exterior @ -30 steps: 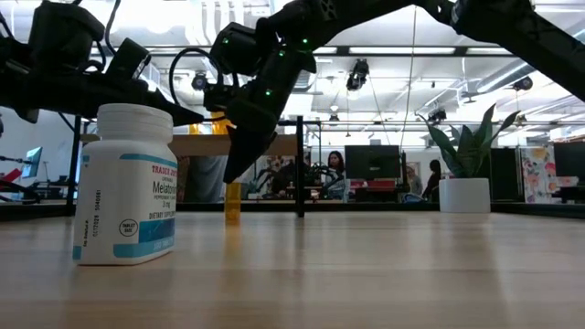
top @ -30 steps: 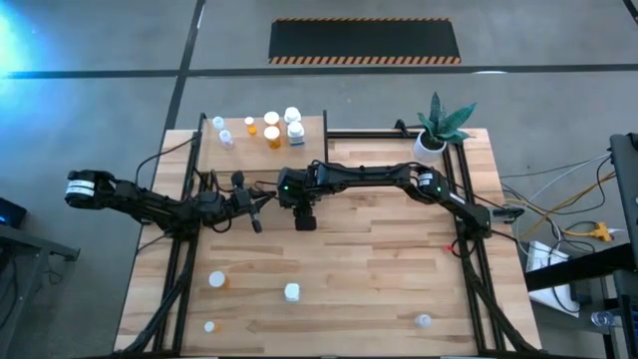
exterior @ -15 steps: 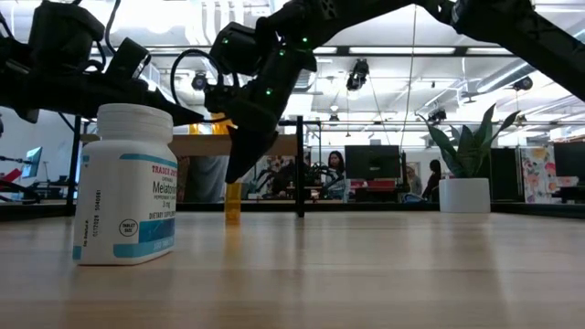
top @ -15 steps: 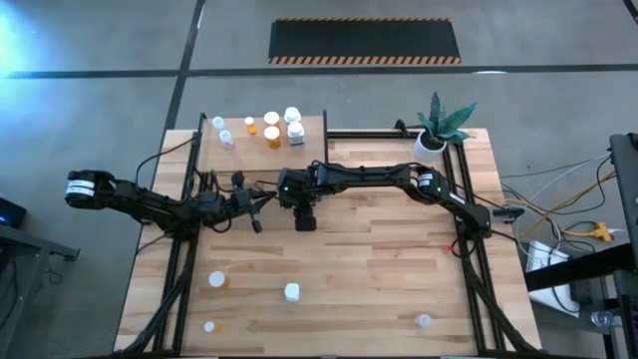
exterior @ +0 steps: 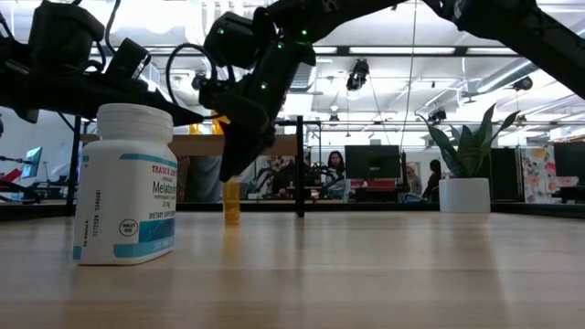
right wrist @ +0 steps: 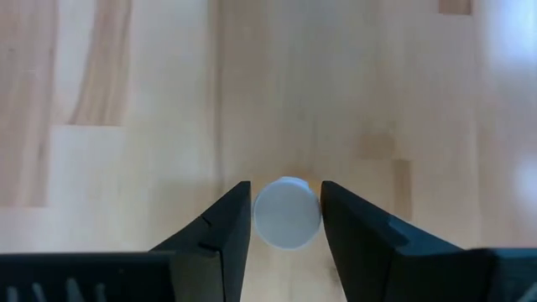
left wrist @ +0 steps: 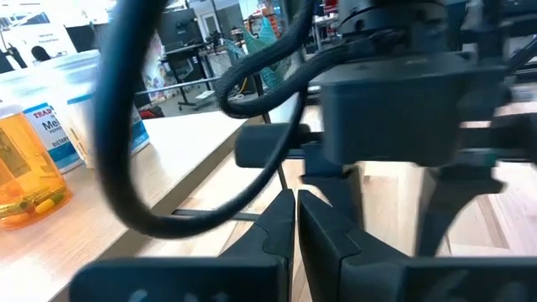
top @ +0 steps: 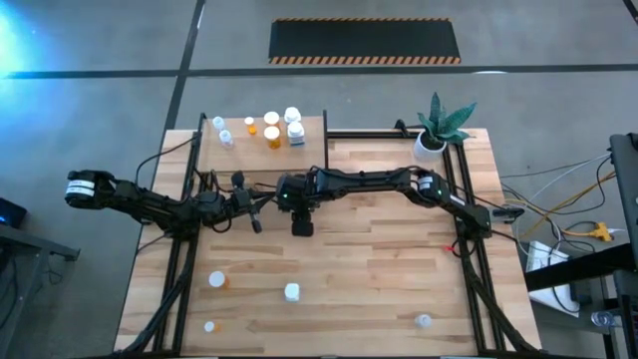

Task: Pick and place medicine bottles onto shelf by color
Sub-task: Put the right small orange pill bottle aligned with the other small orange pill bottle on the shelf, then put the white pill bottle aligned with the other white pill bottles on the shelf

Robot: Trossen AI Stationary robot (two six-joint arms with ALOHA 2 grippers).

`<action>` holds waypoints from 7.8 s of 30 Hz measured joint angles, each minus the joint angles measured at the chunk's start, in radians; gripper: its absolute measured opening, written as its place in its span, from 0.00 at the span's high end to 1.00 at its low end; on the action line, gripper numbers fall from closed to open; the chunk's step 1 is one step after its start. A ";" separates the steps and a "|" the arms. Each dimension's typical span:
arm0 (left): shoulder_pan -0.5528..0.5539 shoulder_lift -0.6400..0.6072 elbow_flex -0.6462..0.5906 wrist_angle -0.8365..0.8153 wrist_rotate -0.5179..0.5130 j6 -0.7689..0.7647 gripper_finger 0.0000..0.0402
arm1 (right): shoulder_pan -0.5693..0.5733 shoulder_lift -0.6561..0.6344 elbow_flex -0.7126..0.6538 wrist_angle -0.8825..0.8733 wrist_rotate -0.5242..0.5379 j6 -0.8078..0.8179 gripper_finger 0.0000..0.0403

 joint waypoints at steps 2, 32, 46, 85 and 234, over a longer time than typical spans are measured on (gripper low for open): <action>0.000 0.000 0.000 0.000 0.000 0.000 1.00 | 0.007 0.000 0.000 0.000 0.005 0.000 0.66; 0.000 0.000 0.002 0.000 0.003 0.008 1.00 | 0.051 -0.186 0.000 -0.245 0.175 -0.087 0.65; 0.000 0.000 0.003 0.000 0.023 0.008 1.00 | 0.111 -0.572 -0.556 -0.064 0.353 0.071 0.94; 0.001 0.197 0.658 -1.138 0.120 -0.453 0.59 | -0.148 -1.049 -1.658 1.477 0.045 -0.076 0.53; 0.473 -0.100 1.099 -1.779 0.137 -0.289 0.61 | -0.175 -1.054 -1.683 1.554 0.008 0.005 0.72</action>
